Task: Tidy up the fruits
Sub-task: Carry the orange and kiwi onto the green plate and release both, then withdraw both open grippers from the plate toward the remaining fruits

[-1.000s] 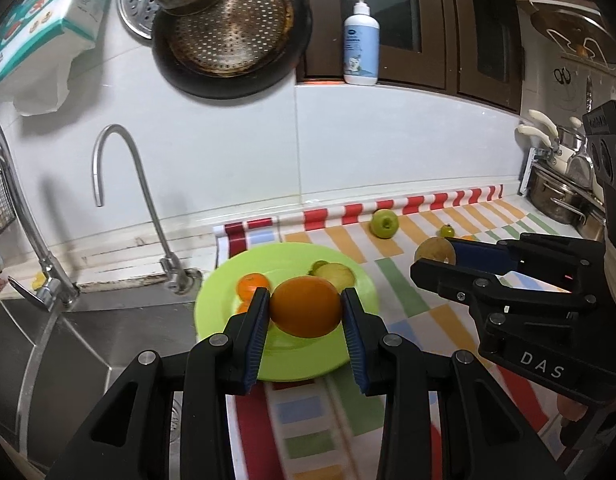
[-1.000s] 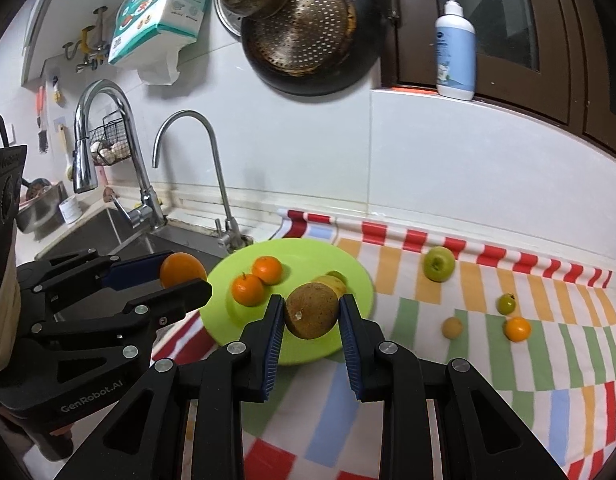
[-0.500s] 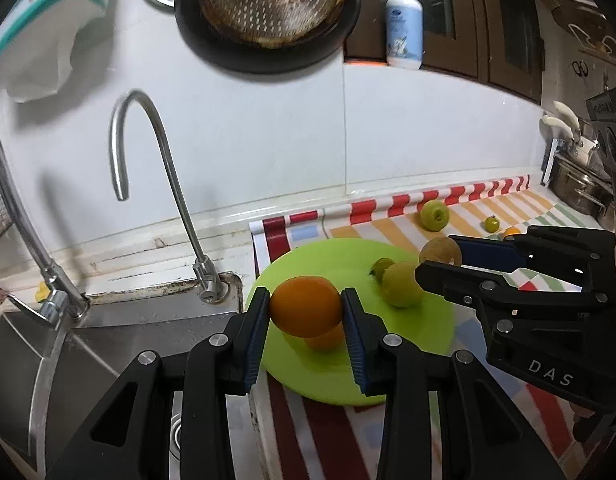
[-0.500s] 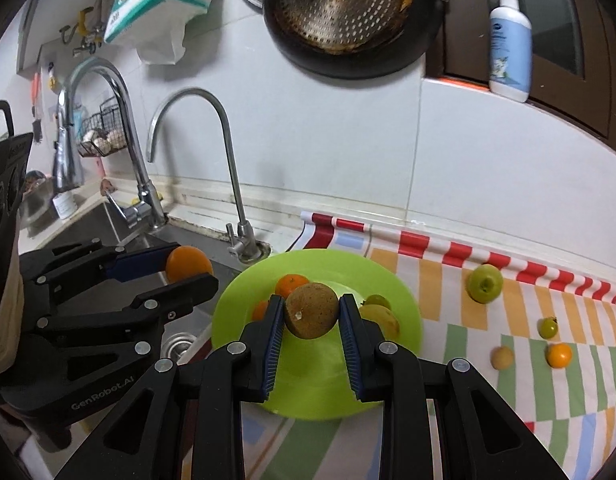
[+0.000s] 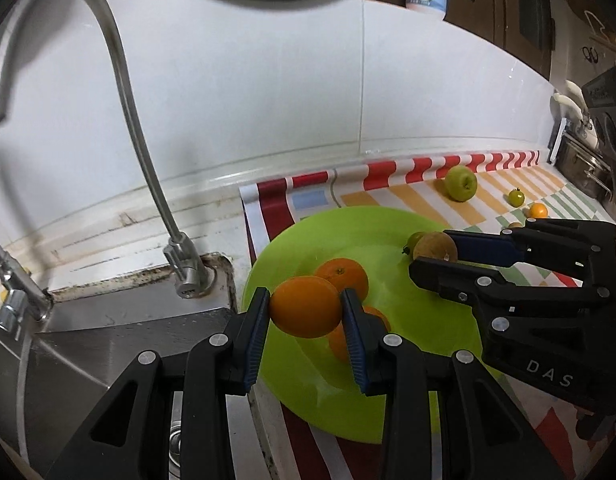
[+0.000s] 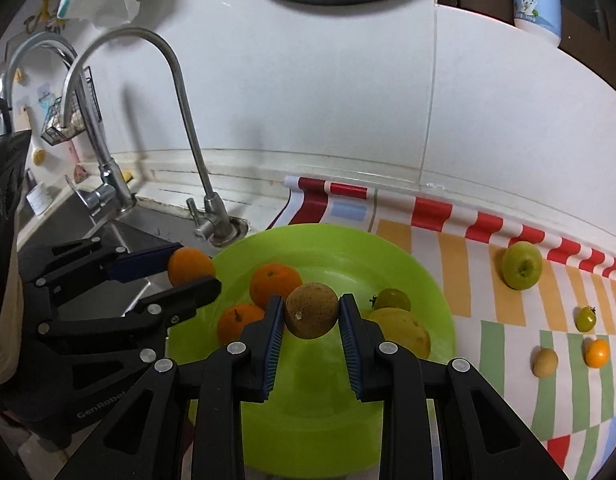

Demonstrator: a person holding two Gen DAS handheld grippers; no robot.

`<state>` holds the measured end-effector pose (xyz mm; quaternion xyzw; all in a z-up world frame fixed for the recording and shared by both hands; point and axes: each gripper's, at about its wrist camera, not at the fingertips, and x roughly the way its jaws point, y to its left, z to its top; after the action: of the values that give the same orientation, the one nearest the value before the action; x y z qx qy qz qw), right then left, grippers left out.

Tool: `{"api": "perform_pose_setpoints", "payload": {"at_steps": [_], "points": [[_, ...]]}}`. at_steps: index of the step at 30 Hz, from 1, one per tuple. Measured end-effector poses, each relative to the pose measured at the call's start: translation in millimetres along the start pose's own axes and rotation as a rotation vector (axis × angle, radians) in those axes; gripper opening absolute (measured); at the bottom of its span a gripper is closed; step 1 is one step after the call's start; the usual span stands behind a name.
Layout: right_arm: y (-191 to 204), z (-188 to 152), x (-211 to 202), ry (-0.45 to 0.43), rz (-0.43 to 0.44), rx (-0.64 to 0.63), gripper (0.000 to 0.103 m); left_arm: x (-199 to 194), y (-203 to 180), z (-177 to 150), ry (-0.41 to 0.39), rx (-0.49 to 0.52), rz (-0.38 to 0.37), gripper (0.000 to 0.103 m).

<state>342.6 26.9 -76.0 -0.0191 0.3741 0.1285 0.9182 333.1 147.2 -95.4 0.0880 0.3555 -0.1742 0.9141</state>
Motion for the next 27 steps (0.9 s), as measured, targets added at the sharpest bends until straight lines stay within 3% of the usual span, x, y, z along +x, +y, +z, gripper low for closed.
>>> {"api": "perform_pose_setpoints", "payload": {"at_steps": [6,10,27], "points": [[-1,1,9,0.006,-0.002,0.003,0.029,14,3,1,0.023,-0.016,-0.045,0.037],[-5,1,8,0.001,-0.016,0.021,0.037,13,3,1,0.018,-0.019,-0.052,0.044],[-14,-14,-73,-0.11,-0.069,0.077,0.037,-66,-26,7,-0.083,-0.051,-0.034,0.049]]}}
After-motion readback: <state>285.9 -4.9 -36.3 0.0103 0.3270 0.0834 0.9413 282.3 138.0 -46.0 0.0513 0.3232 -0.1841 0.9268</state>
